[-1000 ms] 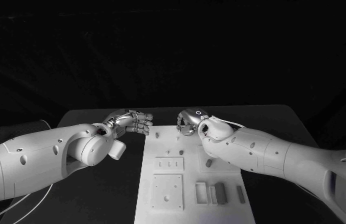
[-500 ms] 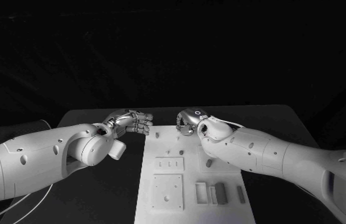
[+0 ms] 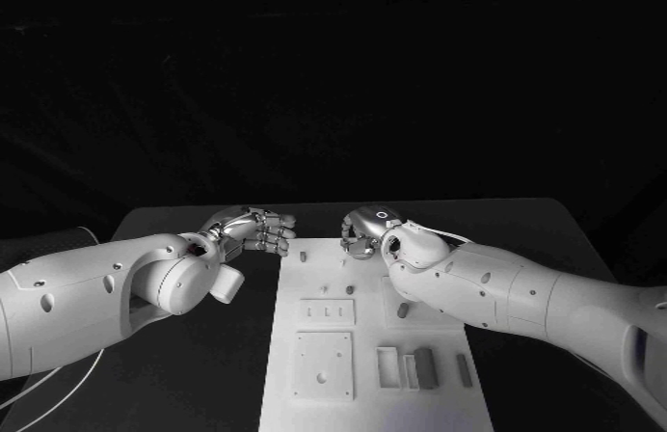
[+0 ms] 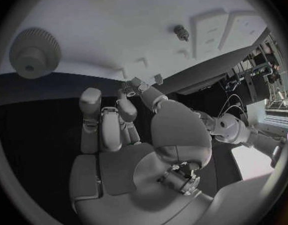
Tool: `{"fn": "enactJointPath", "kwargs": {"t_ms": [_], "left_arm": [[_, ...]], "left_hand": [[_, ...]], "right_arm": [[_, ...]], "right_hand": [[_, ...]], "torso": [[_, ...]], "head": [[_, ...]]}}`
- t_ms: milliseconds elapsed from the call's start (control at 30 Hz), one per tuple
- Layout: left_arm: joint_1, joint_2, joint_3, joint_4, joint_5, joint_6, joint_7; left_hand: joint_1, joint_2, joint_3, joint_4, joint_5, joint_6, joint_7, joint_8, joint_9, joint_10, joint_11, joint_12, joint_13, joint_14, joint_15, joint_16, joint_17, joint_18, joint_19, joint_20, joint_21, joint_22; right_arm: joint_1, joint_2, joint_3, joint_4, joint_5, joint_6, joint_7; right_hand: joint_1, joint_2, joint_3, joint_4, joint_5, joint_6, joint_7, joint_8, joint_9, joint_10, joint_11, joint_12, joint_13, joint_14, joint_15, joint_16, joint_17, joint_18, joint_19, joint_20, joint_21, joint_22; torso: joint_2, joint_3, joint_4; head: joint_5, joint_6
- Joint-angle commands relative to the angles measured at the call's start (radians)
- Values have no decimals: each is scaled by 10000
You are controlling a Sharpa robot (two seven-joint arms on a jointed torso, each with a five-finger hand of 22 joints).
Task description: Assemble the parts on the task board
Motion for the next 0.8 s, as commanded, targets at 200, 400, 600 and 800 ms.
{"fn": "enactJointPath", "kwargs": {"t_ms": [200,400,600,800], "left_arm": [[9,10,8,35,29,54,77],[11,0,11,61,28,58,80],[11,12,12,58,27,65,76],[11,20,12,34,3,75,76]], "left_hand": [[-17,16,-36,-46,-68,-17,-8,-54,19,-52,22,-90,19,27,18,-75,37,111,-6,-66,-34,17],[-17,10,-38,-48,-69,-21,-1,-61,24,-64,29,-104,21,29,18,-84,48,110,-6,-66,-35,19],[-19,11,-38,-45,-69,-20,0,-63,28,-65,31,-109,24,31,18,-90,54,109,-5,-66,-36,20],[-21,8,-39,-44,-70,-20,2,-65,32,-67,33,-113,27,32,19,-96,60,109,-5,-66,-37,21]], "right_arm": [[-23,25,-6,-19,-155,270,-70],[-23,39,-11,-84,-155,278,-107],[-30,71,-17,-73,-220,251,-256],[-41,80,-18,-81,-217,274,-262]], "right_hand": [[-47,-18,81,-9,27,69,84,29,15,21,-30,-37,-6,-43,-26,8,-19,1146,22,-16,4,157],[-52,-18,81,-9,25,74,84,28,17,21,-30,-39,-9,-40,-26,9,-15,1146,22,-14,3,157],[-60,-22,80,-10,22,75,84,25,17,20,-30,-44,-14,-47,-26,6,-31,1146,22,-11,2,157],[-71,-45,76,-12,15,75,84,19,17,11,-30,-58,-32,-58,-25,1,-57,1146,22,-6,1,159]], "torso": [[-5,2,26],[-1,5,-9],[-4,-3,7],[-10,-13,15]], "head": [[9,-47],[16,-88],[-4,-93],[-7,-101]]}}
